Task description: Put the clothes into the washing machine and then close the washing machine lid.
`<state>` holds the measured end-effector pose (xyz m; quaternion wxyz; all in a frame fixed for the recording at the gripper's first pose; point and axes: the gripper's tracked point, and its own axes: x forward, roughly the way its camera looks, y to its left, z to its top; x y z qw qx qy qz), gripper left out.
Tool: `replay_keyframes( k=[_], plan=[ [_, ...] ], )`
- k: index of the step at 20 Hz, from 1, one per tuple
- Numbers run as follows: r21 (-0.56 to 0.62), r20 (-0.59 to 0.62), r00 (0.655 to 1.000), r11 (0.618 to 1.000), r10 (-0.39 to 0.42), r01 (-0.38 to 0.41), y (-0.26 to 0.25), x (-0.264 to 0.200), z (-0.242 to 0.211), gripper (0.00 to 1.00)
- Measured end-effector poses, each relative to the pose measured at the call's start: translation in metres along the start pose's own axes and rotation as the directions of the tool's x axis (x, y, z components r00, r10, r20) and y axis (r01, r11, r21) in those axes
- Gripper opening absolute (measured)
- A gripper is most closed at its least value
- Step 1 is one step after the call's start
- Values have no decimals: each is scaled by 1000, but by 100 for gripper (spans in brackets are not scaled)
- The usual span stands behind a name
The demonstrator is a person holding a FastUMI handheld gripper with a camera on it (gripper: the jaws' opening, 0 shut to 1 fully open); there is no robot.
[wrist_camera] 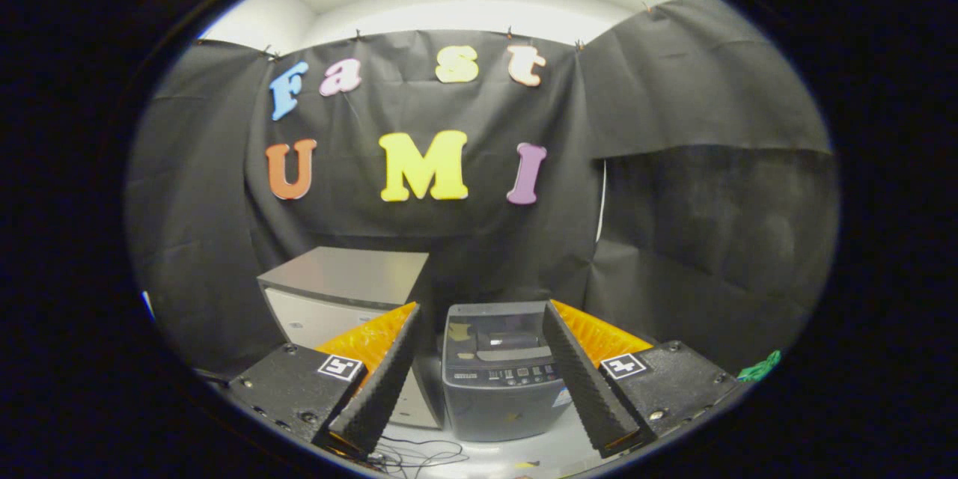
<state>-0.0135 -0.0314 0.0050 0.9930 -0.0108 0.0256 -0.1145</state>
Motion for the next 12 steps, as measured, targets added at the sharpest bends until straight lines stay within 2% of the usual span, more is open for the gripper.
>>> replay_keyframes(
  k=[6, 12],
  plan=[
    [-61, 92, 989, 992, 115, -110, -15, -106, 20, 100],
    [-114, 132, 978, 982, 163, -148, -62, -189, 11, 99]
  ],
)
